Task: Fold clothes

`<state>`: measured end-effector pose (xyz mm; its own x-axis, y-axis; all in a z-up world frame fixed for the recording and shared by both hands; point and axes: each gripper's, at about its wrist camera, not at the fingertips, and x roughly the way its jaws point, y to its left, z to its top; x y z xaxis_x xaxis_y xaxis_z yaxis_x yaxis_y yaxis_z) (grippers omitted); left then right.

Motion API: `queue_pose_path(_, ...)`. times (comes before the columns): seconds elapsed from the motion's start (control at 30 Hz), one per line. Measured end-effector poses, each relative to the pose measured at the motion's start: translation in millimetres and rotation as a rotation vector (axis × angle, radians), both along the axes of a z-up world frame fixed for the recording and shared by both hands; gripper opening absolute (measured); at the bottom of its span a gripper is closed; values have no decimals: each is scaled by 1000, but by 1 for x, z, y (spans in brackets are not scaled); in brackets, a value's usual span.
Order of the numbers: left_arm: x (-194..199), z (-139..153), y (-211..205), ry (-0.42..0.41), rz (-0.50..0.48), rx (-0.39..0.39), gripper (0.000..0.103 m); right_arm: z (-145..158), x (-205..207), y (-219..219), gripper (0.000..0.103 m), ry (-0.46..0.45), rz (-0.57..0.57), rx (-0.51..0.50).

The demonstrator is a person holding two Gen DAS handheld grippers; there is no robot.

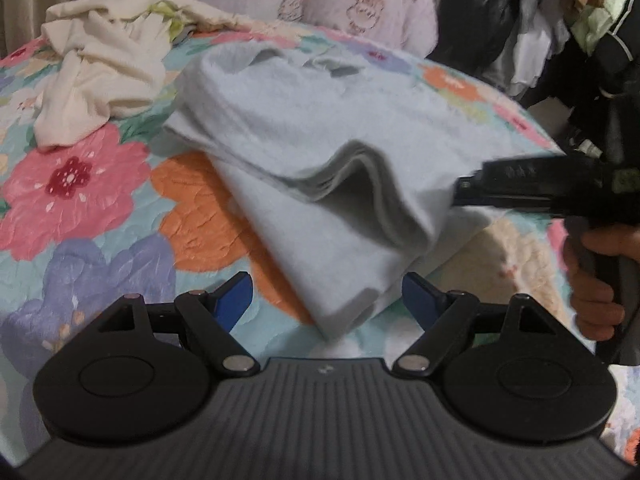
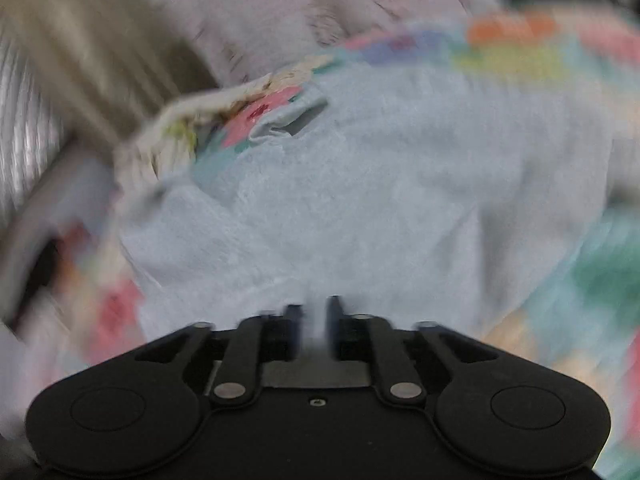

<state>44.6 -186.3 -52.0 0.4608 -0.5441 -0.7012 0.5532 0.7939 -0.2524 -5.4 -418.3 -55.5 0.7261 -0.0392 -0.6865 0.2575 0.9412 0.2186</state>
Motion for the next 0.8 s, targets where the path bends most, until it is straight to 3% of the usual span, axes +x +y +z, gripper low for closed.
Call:
queue_pose_path(0.07, 4, -4, 0, -1, 16, 11, 82, 6, -7, 18, 50, -10, 52, -204)
queue_pose_path(0.2, 10, -7, 0, -4, 50, 12, 82, 11, -26, 34, 47, -113, 173, -338)
queue_pose_path(0.3, 18, -9, 5, 48, 95, -34, 82, 16, -43, 45, 45, -217, 325, -401)
queue_pose_path(0.4, 21, -10, 6, 58, 111, -58, 80, 17, -52, 58, 45, -248, 442, -436)
queue_pose_path(0.47, 20, -11, 6, 50, 105, -59, 78, 15, -50, 66, 43, -221, 504, -432)
queue_pose_path(0.53, 19, -11, 7, 46, 99, -64, 77, 12, -43, 69, 49, -201, 515, -391)
queue_pose_path(0.67, 18, -10, 7, 35, 95, -60, 71, 1, -23, 71, 50, -160, 520, -327)
queue_pose_path(0.7, 18, -10, 8, 35, 96, -59, 71, -4, -17, 73, 49, -142, 520, -344)
queue_pose_path(0.77, 18, -11, 9, 39, 100, -60, 71, -4, -9, 75, 28, -149, 499, -403)
queue_pose_path(0.8, 18, -11, 9, 41, 102, -61, 71, 2, -6, 72, 7, -168, 465, -407)
